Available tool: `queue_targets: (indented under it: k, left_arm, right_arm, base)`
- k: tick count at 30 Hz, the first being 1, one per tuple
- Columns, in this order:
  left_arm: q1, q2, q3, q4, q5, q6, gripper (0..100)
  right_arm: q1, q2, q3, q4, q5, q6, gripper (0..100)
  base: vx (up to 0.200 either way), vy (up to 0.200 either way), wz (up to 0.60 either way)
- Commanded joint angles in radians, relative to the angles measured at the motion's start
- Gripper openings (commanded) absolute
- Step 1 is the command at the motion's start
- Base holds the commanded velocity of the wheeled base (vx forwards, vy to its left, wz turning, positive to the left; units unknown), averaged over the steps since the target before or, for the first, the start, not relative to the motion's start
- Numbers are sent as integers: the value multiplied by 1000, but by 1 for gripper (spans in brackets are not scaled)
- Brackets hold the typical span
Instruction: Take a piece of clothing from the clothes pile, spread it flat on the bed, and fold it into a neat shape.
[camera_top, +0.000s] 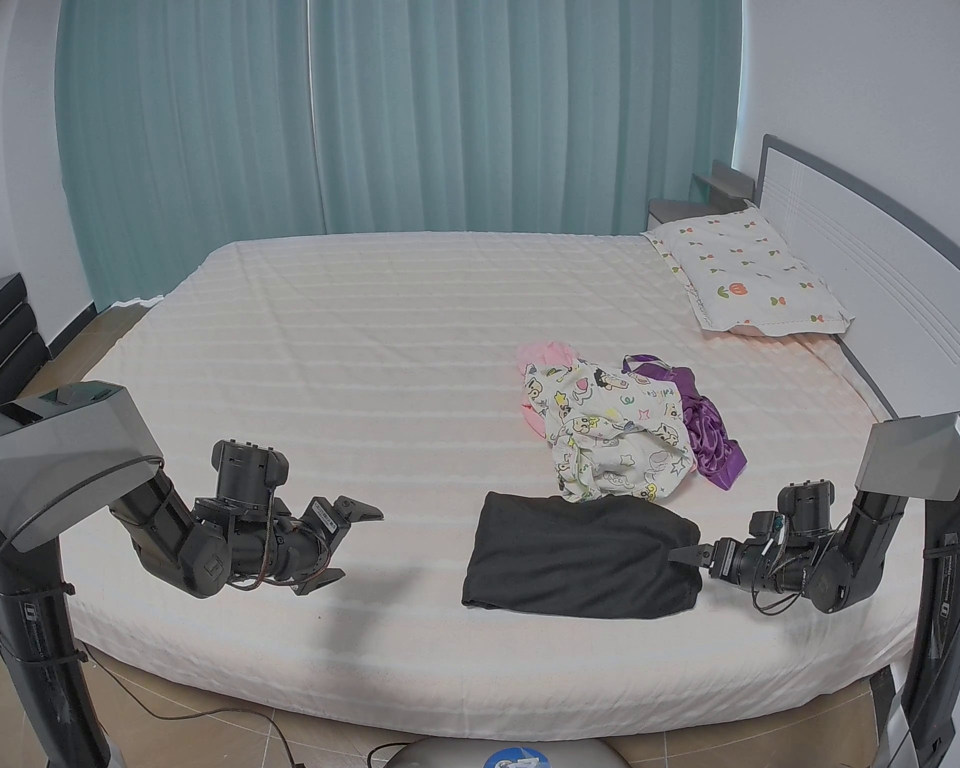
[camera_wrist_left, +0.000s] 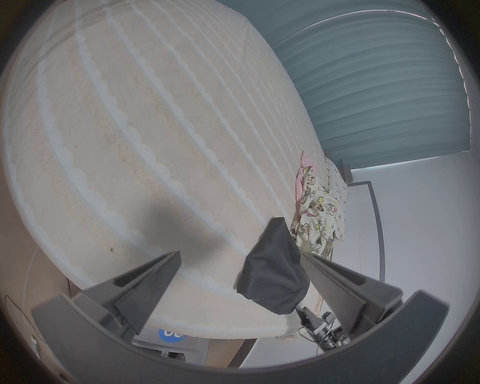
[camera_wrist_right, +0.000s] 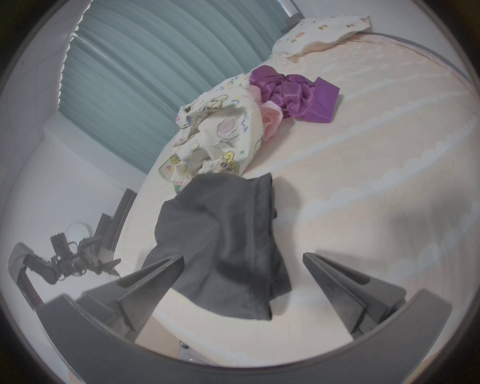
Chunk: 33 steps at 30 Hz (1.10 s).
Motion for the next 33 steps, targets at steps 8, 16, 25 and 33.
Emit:
queue_targets:
  k: [8,16,25,33]
  left_arm:
    - [0,2,0,-1,0,-1,100]
    - [0,2,0,-1,0,-1,100]
    - [0,2,0,-1,0,-1,100]
    - [0,2,0,-1,0,-1,100]
  right_arm:
    - [73,33,47,2,-78,-111,0]
    - [64,8,79,7,-98,-128,0]
    - [36,-76,125,64,-76,-133,0]
    - [13,-89,107,162,-61,-142,0]
  base:
    - [0,0,0]
    - [0,0,0]
    - [0,0,0]
    - [0,0,0]
